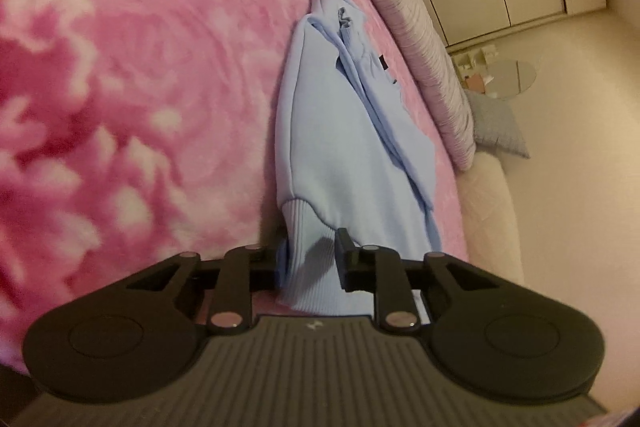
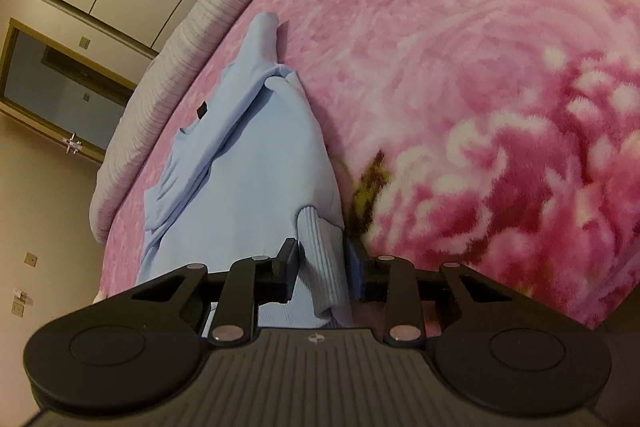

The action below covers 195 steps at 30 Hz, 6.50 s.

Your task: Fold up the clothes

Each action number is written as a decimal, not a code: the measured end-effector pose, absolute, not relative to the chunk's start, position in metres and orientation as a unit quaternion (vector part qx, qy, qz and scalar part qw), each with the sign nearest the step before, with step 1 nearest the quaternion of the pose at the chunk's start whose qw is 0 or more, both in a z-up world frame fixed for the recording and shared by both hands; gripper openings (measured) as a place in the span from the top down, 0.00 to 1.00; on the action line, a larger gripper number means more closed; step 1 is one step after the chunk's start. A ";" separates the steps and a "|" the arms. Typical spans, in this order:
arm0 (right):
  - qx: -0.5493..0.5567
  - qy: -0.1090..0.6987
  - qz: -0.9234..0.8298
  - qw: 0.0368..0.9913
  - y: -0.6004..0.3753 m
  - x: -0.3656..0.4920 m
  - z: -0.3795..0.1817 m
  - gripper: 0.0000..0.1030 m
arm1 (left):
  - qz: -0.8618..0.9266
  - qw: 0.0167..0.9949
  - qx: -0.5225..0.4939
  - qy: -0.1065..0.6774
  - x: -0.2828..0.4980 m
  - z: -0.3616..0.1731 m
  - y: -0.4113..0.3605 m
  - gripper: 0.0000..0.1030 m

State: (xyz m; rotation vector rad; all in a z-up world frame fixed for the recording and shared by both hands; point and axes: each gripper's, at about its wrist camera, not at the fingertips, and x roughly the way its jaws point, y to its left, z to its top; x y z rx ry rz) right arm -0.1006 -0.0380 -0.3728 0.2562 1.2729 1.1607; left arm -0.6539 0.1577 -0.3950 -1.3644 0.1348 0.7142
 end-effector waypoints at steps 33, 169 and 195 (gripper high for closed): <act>0.155 0.510 0.547 0.646 -0.158 -0.163 -0.289 0.92 | 0.295 0.797 -0.526 0.033 -0.728 -0.304 0.032 0.98; -0.067 0.341 0.563 0.750 0.070 -0.120 -0.279 0.53 | 0.401 0.843 -0.297 0.201 -0.594 -0.286 0.239 0.82; -0.124 0.411 0.497 0.754 -0.003 -0.165 -0.341 0.62 | 0.432 0.794 -0.307 0.299 -0.570 -0.330 0.161 0.88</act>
